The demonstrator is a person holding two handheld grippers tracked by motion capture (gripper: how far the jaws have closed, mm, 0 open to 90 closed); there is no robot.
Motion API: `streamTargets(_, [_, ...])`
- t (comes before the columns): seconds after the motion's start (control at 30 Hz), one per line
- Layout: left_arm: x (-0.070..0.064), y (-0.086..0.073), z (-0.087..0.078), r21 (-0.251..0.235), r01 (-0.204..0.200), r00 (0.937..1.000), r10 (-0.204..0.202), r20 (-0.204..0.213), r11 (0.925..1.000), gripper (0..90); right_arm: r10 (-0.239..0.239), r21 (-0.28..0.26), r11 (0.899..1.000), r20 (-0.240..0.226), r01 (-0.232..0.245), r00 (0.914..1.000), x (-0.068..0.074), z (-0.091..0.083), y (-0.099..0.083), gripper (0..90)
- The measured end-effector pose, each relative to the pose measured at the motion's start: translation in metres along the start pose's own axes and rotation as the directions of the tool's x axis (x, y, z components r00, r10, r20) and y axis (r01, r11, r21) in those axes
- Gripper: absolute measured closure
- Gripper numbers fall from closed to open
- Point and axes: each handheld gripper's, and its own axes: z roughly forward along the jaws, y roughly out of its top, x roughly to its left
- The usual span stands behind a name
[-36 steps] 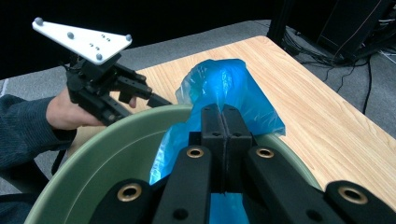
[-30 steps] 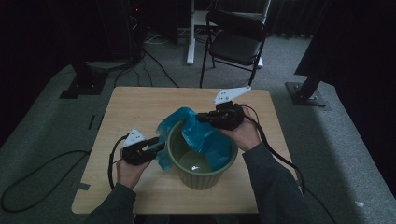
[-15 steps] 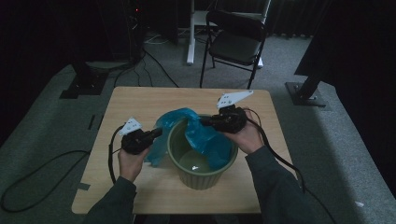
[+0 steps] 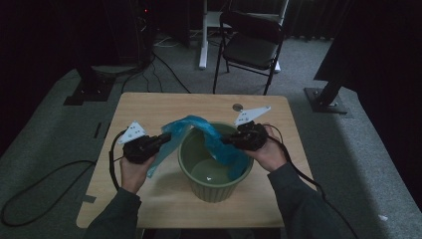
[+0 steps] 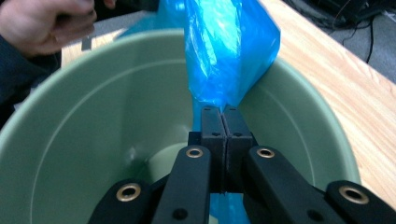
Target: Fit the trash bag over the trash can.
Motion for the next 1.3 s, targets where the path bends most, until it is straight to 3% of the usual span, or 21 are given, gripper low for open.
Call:
streamTargets(0.03, [-0.002,0.002,0.0,-0.001,-0.011,0.9999,0.011,0.003,0.9999,90.0,0.0,0.002,1.0,-0.003,0.0,1.0,0.0,-0.001,-0.001,84.8])
streamTargets(0.07, [-0.003,0.003,0.0,-0.002,-0.015,0.9999,0.015,0.003,0.9999,90.0,-0.005,-0.011,1.0,-0.002,0.005,1.0,0.001,-0.004,-0.001,76.0])
streamTargets(0.2, [-0.006,0.005,0.001,-0.002,-0.029,0.9996,0.029,0.006,0.9996,90.0,-0.006,-0.024,1.0,-0.002,0.006,1.0,0.002,-0.007,0.002,73.4])
streamTargets(0.27, [-0.01,0.008,0.003,0.005,-0.055,0.9985,0.055,0.006,0.9985,90.0,-0.015,-0.05,0.999,0.011,0.015,0.9998,0.002,-0.013,0.009,63.0])
streamTargets(0.47, [-0.011,0.008,0.004,0.006,-0.06,0.9982,0.06,0.009,0.9982,90.0,-0.02,-0.081,0.996,0.026,0.023,0.9994,0.003,-0.013,0.02,61.7])
streamTargets(0.73, [-0.014,0.009,0.005,0.006,-0.07,0.9974,0.07,0.017,0.9975,90.0,-0.035,-0.122,0.992,0.001,0.034,0.9994,0.009,-0.001,0.037,66.6])
streamTargets(0.97, [-0.017,0.01,0.007,0.004,-0.078,0.9966,0.078,0.026,0.9969,90.0,-0.075,-0.126,0.989,0.03,0.079,0.9967,0.018,0.012,0.055,66.7])
streamTargets(1.03, [-0.018,0.01,0.007,0.003,-0.082,0.9962,0.082,0.028,0.9966,90.0,-0.086,-0.109,0.99,0.036,0.089,0.9956,0.018,0.016,0.057,75.9])
streamTargets(1.07, [-0.019,0.01,0.007,0.001,-0.085,0.9959,0.085,0.03,0.9964,90.0,-0.089,-0.091,0.992,0.048,0.093,0.9949,0.018,0.018,0.057,85.6])
streamTargets(1.3, [-0.013,0.006,-0.002,-0.025,-0.06,0.9967,0.061,0.053,0.9979,86.8,-0.077,-0.058,0.995,0.059,0.081,0.9953,0.017,0.018,0.048,90.0])
